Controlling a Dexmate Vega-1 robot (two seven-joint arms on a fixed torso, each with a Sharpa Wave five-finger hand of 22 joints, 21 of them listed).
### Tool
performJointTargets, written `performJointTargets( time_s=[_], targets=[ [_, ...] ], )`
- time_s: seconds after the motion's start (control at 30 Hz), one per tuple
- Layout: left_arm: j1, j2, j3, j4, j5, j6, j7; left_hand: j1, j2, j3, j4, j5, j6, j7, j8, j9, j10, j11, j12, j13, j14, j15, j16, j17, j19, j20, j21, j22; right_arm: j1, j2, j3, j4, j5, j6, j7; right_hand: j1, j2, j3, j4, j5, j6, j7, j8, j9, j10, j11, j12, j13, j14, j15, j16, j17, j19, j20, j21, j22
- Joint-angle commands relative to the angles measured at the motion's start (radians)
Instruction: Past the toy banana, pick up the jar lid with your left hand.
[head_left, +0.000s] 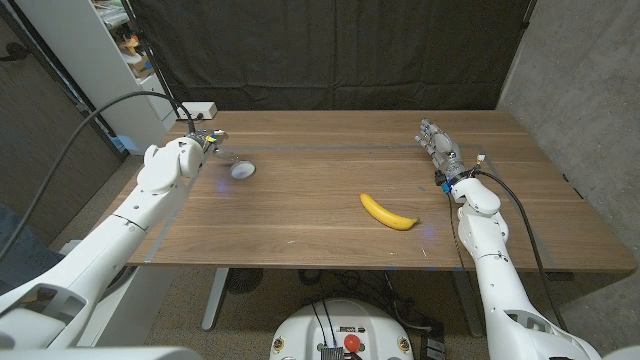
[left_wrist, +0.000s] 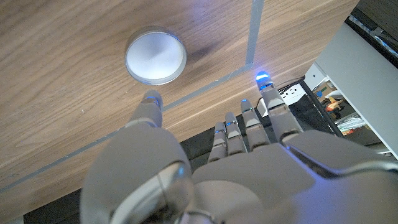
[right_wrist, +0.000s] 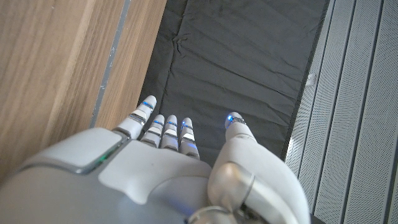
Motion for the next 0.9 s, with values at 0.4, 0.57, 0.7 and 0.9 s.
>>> performJointTargets(
  time_s=[0.4,0.57,0.7,0.9],
  targets=[
    [-0.038,-0.022,0.047,0.054,-0.022,0.008,-0.004,0.009,0.006,0.0,-0.004,-0.004,-0.004,0.0,-0.003,0.003,-0.01,0.002,-0.001,0.004,0.0,-0.004,-0.008,0.003,0.013,0.001,-0.005,0.0,0.014,-0.002,0.001,0.021,-0.002,0.006,-0.002,0.012,0.003,0.0,-0.004,0.005,0.005,-0.003,0.007,0.005,0.007,-0.01,0.006,0.005,0.006,-0.002,0.007,0.002,0.002,0.006,0.005,0.005],
    [-0.038,-0.025,0.052,0.058,-0.024,0.015,-0.003,0.009,0.005,-0.002,-0.005,-0.004,-0.008,-0.001,-0.005,0.003,-0.013,0.002,-0.002,0.005,-0.002,-0.002,-0.009,0.003,0.015,0.001,-0.006,0.0,0.019,-0.002,0.001,0.03,-0.002,0.01,0.001,0.013,0.003,0.0,-0.005,0.005,0.005,-0.005,0.006,0.005,0.007,-0.01,0.006,0.005,0.008,-0.001,0.007,0.002,0.001,0.007,0.004,0.005],
    [-0.037,-0.027,0.054,0.061,-0.029,0.018,-0.002,0.01,0.005,-0.002,-0.005,-0.004,-0.008,-0.001,-0.004,0.003,-0.014,0.001,-0.002,0.005,-0.003,-0.001,-0.01,0.003,0.016,0.001,-0.006,0.0,0.023,-0.002,0.0,0.035,-0.004,0.012,0.004,0.013,0.003,0.001,-0.005,0.005,0.005,-0.005,0.007,0.005,0.008,-0.009,0.006,0.005,0.008,-0.002,0.007,0.002,0.001,0.006,0.004,0.005],
    [-0.046,-0.032,0.065,0.066,-0.03,0.022,-0.009,0.011,0.006,-0.003,-0.005,-0.005,-0.007,-0.001,-0.004,0.003,-0.013,0.003,-0.002,0.007,-0.002,-0.003,-0.009,0.004,0.018,0.001,-0.008,0.0,0.027,-0.003,0.003,0.041,-0.003,0.016,0.008,0.013,0.003,0.0,-0.005,0.005,0.006,-0.005,0.007,0.005,0.008,-0.01,0.006,0.005,0.008,-0.001,0.007,0.002,0.001,0.007,0.004,0.005]
  ],
)
